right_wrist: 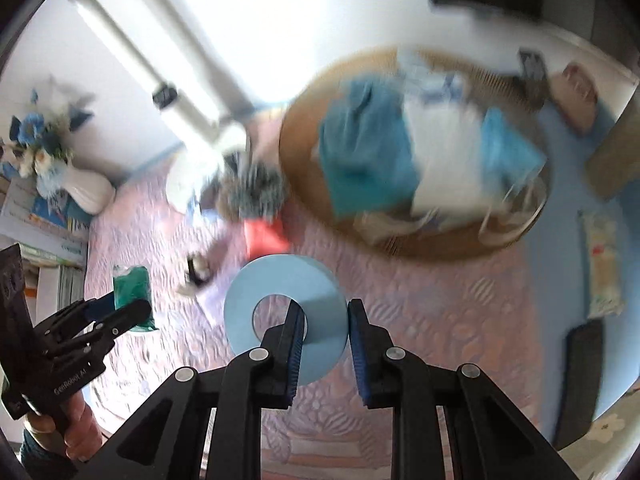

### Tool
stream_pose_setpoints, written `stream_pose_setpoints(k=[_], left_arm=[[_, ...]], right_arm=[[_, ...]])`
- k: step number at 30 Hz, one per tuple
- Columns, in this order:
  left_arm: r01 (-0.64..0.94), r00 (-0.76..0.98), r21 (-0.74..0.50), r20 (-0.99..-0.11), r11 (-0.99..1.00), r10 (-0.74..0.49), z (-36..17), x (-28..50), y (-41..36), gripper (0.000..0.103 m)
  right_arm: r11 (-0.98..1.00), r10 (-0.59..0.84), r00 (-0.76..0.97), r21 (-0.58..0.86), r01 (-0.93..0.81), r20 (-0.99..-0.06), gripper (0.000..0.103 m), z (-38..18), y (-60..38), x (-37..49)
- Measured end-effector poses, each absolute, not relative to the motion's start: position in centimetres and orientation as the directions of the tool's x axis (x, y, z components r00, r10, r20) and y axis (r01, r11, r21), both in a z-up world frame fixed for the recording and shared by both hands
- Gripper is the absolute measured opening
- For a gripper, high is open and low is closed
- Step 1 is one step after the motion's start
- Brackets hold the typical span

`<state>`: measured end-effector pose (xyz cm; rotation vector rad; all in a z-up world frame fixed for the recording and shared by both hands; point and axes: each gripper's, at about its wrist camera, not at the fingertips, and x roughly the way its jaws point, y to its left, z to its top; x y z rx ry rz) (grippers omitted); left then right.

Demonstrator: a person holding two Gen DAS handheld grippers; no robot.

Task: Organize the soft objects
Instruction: 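Carry the teal pouch and blue tape roll onto the amber plate and release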

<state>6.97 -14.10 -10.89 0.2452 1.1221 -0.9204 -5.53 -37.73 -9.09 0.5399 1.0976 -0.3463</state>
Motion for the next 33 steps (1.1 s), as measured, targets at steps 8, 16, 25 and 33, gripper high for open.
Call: stream_pose_setpoints(k=[8, 16, 25, 33], left_arm=[[0.802, 0.075, -0.297, -0.811, 0.519, -0.580, -6.5, 9.2, -24.2, 0.035], [0.825, 0.067, -0.310, -0.776, 0.472, -0.627, -5.2, 9.5, -31.8, 0.057], [0.796, 0.035, -0.346, -0.792, 0.496, -0.609, -7.1, 9.7, -29.6, 0.070], [0.764, 0.066, -0.326, -0.819, 0.557, -0.570, -8.6, 8.6, -23.7, 0.070]], right_arm=[[0.779, -0.142, 0.481, 0.202, 0.593, -0.865, 0.022, -4.9, -43.6, -4.4], [0.708, -0.199, 0.448, 0.188, 0.681, -0.872, 0.034, -4.8, -48.6, -3.3], [0.637, -0.171, 0.433, 0.236, 0.734, -0.885, 0.055, -6.7, -50.4, -6.9], [0.691, -0.141, 0.432, 0.224, 0.688, -0.891, 0.055, -6.9, -46.7, -6.5]])
